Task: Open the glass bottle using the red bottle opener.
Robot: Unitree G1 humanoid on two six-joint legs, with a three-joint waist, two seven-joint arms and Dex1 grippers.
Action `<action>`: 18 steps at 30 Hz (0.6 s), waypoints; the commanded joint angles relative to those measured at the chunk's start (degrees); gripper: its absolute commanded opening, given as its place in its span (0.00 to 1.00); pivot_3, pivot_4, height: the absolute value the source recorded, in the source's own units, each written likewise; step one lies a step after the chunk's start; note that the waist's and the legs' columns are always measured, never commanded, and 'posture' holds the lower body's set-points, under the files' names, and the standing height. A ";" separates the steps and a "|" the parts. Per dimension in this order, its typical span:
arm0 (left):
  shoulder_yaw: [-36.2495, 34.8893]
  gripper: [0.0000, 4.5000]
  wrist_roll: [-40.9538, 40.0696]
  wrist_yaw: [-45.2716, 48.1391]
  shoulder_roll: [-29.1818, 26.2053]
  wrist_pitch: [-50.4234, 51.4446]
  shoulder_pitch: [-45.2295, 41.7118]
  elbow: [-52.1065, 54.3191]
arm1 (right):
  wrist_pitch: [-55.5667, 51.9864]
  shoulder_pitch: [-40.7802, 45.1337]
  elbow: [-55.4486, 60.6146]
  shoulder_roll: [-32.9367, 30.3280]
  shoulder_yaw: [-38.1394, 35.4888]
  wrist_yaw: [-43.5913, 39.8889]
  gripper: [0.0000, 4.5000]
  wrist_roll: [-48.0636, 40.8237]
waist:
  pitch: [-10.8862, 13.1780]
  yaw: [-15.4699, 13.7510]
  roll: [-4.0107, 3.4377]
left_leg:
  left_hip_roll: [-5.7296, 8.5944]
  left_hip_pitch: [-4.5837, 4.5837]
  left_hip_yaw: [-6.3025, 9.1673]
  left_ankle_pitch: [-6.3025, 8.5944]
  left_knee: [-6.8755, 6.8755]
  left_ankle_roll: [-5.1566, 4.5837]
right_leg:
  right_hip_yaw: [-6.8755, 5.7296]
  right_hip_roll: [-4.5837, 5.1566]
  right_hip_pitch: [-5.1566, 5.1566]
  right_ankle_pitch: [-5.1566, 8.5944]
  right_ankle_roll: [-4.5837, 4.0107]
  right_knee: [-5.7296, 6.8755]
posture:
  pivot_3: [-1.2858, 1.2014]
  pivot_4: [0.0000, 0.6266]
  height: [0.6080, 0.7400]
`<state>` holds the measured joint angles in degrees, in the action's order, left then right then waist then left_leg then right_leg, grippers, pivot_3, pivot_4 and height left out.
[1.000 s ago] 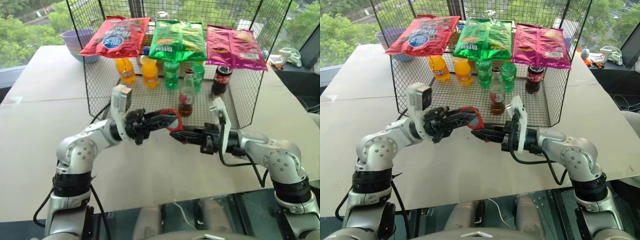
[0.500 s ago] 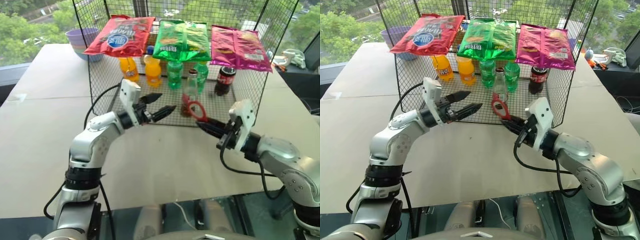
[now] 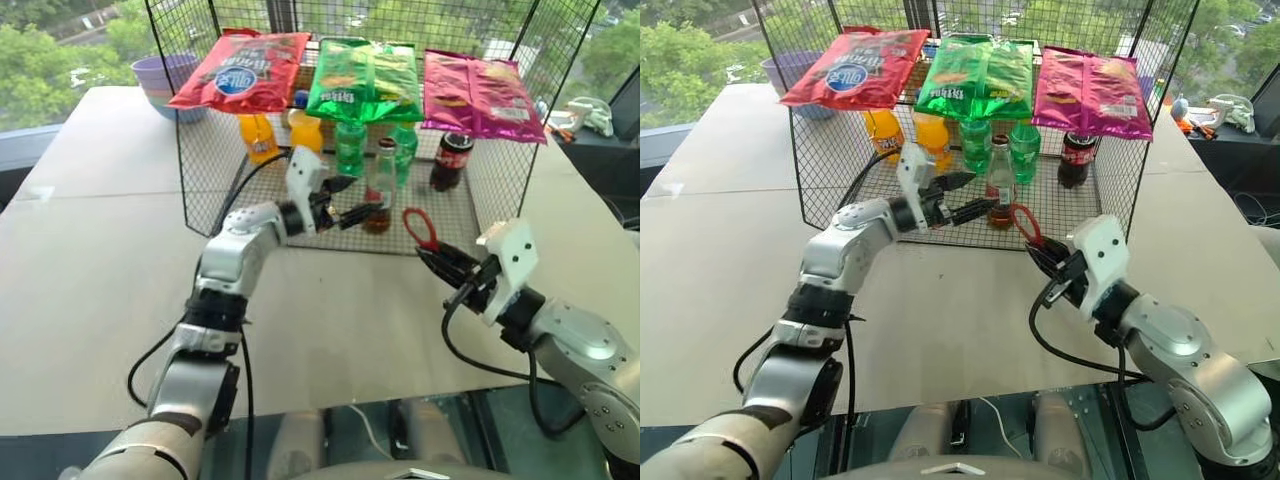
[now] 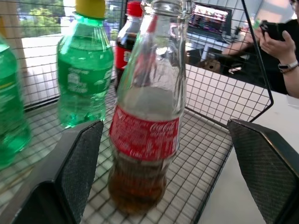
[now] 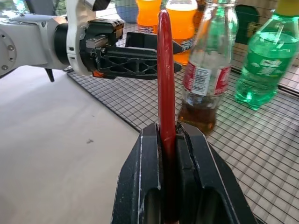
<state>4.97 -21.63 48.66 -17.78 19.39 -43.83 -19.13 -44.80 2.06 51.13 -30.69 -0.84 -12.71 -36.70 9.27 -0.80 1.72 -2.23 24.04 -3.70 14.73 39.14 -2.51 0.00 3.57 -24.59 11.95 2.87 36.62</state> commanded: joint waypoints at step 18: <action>-3.03 0.55 1.44 12.02 4.02 -10.65 -9.36 -14.96 | -0.91 -4.90 8.58 0.63 -3.65 5.78 0.00 0.59 | 0.01 0.11 0.01 | 0.00 0.45 0.09 0.00 0.05 -0.01 | -0.24 -0.01 -0.20 -0.14 0.22 -0.16 | 0.52 0.24 1.00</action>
<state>3.94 -16.28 56.54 -12.54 6.28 -53.32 -40.83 -46.26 -2.82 57.33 -30.01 -2.80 -7.07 -36.08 9.28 -0.69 1.73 -2.23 24.55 -3.60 14.74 39.19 -2.52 -0.24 3.57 -24.85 11.81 3.10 36.47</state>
